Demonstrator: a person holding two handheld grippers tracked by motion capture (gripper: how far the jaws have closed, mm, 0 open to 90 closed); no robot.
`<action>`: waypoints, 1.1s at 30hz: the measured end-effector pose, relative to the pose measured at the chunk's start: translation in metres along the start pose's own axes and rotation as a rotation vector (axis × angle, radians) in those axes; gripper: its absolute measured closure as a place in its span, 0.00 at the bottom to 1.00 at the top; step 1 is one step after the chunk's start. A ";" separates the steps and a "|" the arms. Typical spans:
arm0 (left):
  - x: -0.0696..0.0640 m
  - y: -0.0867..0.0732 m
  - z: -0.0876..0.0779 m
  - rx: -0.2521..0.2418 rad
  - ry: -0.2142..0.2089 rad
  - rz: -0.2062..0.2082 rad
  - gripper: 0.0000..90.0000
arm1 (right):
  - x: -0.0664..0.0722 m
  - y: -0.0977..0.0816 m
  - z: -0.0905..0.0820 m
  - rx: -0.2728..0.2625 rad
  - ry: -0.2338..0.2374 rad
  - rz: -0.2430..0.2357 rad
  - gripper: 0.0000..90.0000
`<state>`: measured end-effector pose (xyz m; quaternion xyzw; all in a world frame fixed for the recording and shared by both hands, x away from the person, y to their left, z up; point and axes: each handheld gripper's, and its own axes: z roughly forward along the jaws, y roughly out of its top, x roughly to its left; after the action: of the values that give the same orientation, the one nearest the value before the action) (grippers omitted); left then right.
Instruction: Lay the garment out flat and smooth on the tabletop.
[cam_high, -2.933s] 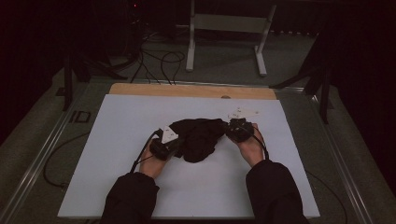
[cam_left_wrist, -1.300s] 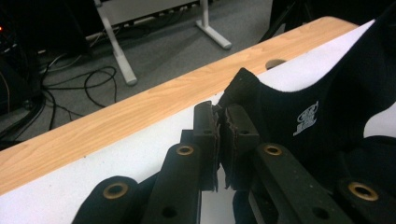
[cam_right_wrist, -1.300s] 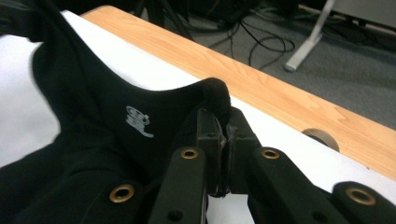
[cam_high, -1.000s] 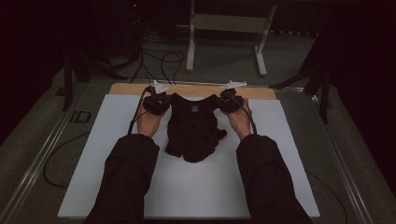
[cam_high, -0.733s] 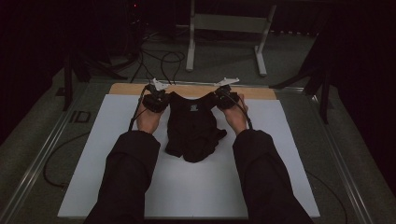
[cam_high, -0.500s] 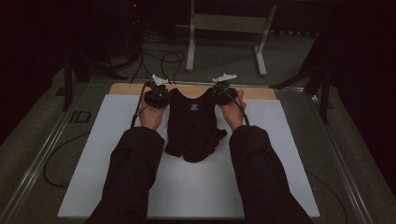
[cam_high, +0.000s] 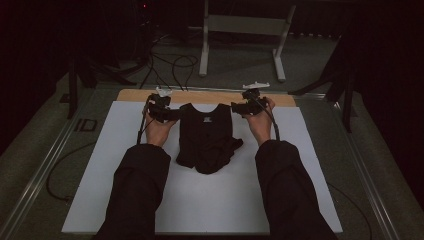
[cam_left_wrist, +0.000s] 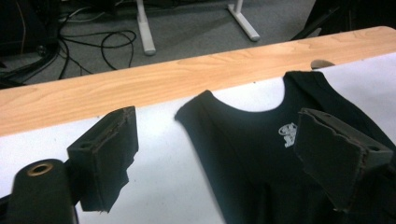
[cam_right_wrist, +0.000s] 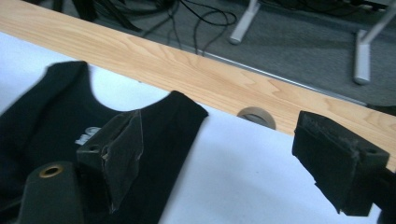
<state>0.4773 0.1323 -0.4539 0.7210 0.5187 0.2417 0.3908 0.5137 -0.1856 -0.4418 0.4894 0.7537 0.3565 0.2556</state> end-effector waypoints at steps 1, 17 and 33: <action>0.000 -0.002 0.000 0.000 0.000 -0.002 0.15 | 0.000 -0.001 -0.002 -0.008 0.011 0.006 0.17; 0.002 -0.023 -0.019 0.007 -0.090 -0.002 0.07 | 0.006 -0.019 -0.022 -0.043 0.126 0.030 0.16; -0.001 -0.063 -0.060 -0.007 -0.203 0.018 0.09 | 0.033 -0.040 -0.062 -0.058 0.230 -0.056 0.16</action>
<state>0.3962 0.1597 -0.4701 0.7452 0.4689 0.1726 0.4417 0.4329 -0.1838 -0.4365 0.4164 0.7808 0.4246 0.1915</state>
